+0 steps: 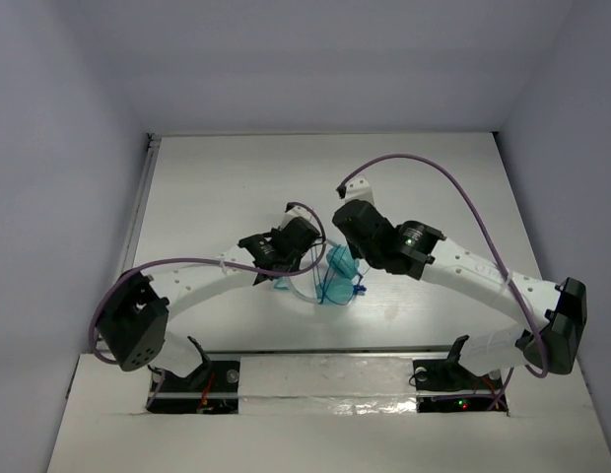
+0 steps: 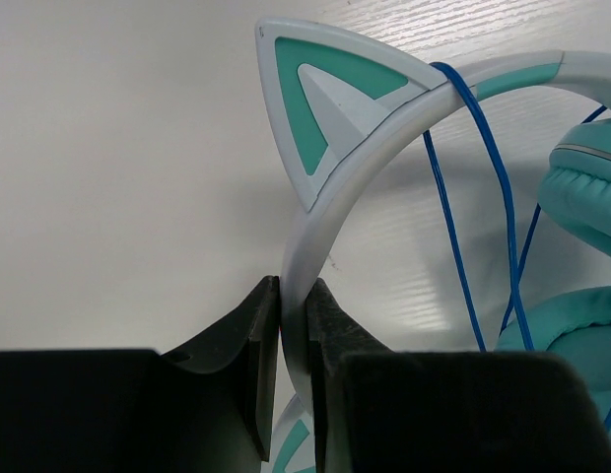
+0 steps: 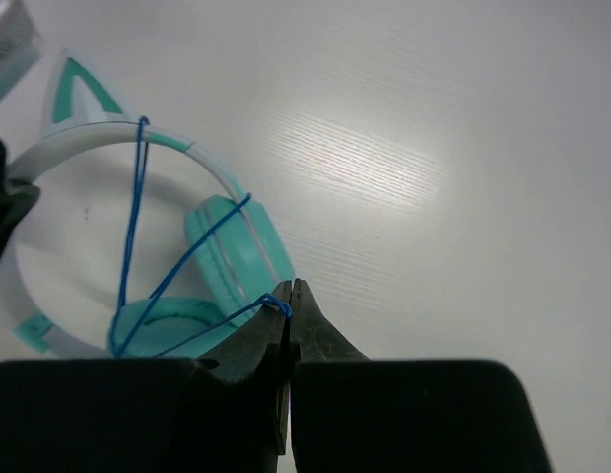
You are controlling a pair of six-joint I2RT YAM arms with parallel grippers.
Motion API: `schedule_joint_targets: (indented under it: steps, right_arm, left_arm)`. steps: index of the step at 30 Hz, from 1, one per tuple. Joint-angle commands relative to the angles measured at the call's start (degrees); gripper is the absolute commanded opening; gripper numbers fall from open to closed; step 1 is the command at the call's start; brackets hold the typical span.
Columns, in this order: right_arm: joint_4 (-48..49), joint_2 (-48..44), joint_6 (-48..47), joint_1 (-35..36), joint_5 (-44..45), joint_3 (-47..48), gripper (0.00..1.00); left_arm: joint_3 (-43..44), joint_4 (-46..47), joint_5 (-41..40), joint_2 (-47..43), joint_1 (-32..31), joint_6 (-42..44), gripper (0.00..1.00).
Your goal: Wrap the headphones
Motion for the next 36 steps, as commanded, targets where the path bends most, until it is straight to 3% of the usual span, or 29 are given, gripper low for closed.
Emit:
schedule_joint_targets:
  steps: [1, 5, 8, 14, 21, 26, 33, 36]
  right_arm:
    - [-0.2, -0.8, 0.6, 0.4, 7.7, 2.2, 0.0]
    - [2.6, -2.3, 1.6, 0.4, 9.1, 1.7, 0.07]
    - [8.6, -4.1, 0.2, -0.6, 7.6, -0.4, 0.12]
    - [20.1, -7.8, -1.4, -4.5, 2.2, -6.0, 0.13]
    - [27.1, -11.4, 0.9, -9.6, -3.3, -13.1, 0.17]
    - [36.8, -14.3, 3.5, -12.5, -12.7, -20.6, 0.17]
    - [48.8, -14.0, 5.8, -14.5, -18.6, -26.4, 0.17]
    - [53.5, -13.9, 5.7, -15.6, -20.3, -28.7, 0.26]
  left_arm:
    - [2.7, -3.7, -0.9, -5.3, -0.1, 2.4, 0.0]
    - [3.1, -4.0, 1.9, -7.0, -0.1, 4.9, 0.0]
    - [2.4, -1.1, 8.5, -8.9, -0.1, 7.4, 0.0]
    - [1.8, 2.7, 20.5, -11.9, -0.1, 9.7, 0.0]
    - [4.6, 5.7, 35.2, -16.3, 6.3, 9.8, 0.0]
    - [10.0, 5.6, 37.4, -16.6, 7.7, 9.8, 0.0]
    - [17.8, 4.7, 42.0, -16.4, 13.0, 10.0, 0.0]
    - [21.1, 4.0, 43.0, -16.0, 14.2, 10.0, 0.0]
